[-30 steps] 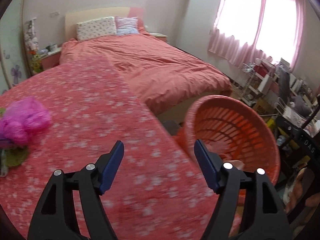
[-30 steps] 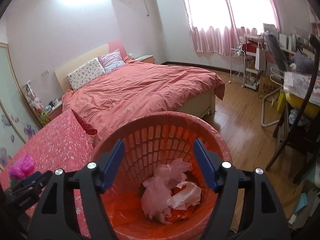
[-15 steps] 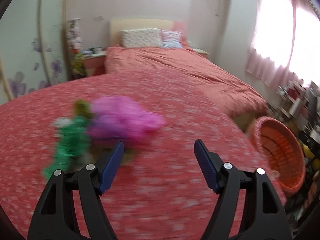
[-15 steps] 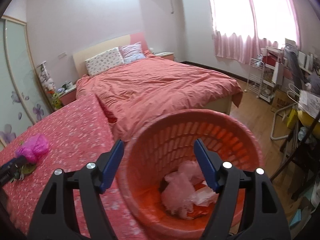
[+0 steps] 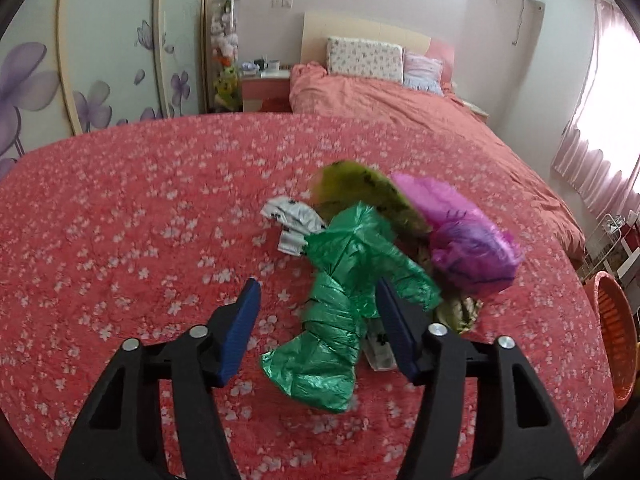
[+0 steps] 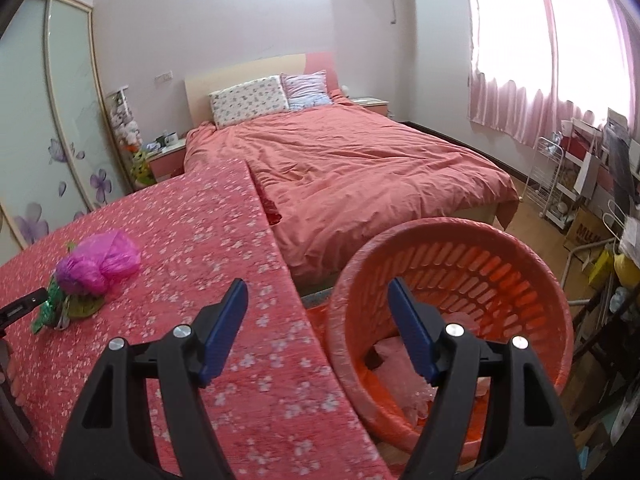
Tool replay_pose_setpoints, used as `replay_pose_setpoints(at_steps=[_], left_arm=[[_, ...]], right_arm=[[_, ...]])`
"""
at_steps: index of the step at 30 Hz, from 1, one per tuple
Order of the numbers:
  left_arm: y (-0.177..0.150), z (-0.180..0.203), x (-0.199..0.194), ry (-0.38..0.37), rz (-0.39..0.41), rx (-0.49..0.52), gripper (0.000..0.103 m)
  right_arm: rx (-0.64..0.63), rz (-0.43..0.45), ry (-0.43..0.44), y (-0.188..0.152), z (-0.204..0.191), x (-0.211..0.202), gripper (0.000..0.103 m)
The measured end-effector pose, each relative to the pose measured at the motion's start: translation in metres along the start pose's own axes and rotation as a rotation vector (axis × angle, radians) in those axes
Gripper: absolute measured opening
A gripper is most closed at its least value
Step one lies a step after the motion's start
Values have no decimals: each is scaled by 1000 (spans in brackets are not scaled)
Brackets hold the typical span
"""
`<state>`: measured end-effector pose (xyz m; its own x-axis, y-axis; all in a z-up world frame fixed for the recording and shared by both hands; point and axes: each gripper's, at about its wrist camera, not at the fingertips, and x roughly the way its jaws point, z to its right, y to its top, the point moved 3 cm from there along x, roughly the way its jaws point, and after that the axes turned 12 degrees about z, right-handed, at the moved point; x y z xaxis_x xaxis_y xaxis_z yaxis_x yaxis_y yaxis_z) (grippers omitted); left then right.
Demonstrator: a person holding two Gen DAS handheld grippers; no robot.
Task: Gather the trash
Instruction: 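Grasp the green bag with the left tool while the right tool grasps the pink bag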
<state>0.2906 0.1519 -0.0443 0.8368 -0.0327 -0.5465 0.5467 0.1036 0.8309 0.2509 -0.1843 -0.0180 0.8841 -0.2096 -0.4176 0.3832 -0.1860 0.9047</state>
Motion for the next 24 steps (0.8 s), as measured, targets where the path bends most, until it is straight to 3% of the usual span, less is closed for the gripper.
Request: replay_pose_setpoints(at_steps=[6,8,14,24], left_arm=[[-10,-1,11,-33,-62,-17,33],[-10,0,10,-36,-55,-12,30],[-6,-22,-10,-32,0,-29,28],[16,-96,-43,81,122,-90,28]], right_arm=[[-31,-9,23,2,-20,1,71],[-44,-11,35,3,-27,3,71],[-85,-16,103,7,-70,7,71],[-128,-45,310,10,-191,29,71]])
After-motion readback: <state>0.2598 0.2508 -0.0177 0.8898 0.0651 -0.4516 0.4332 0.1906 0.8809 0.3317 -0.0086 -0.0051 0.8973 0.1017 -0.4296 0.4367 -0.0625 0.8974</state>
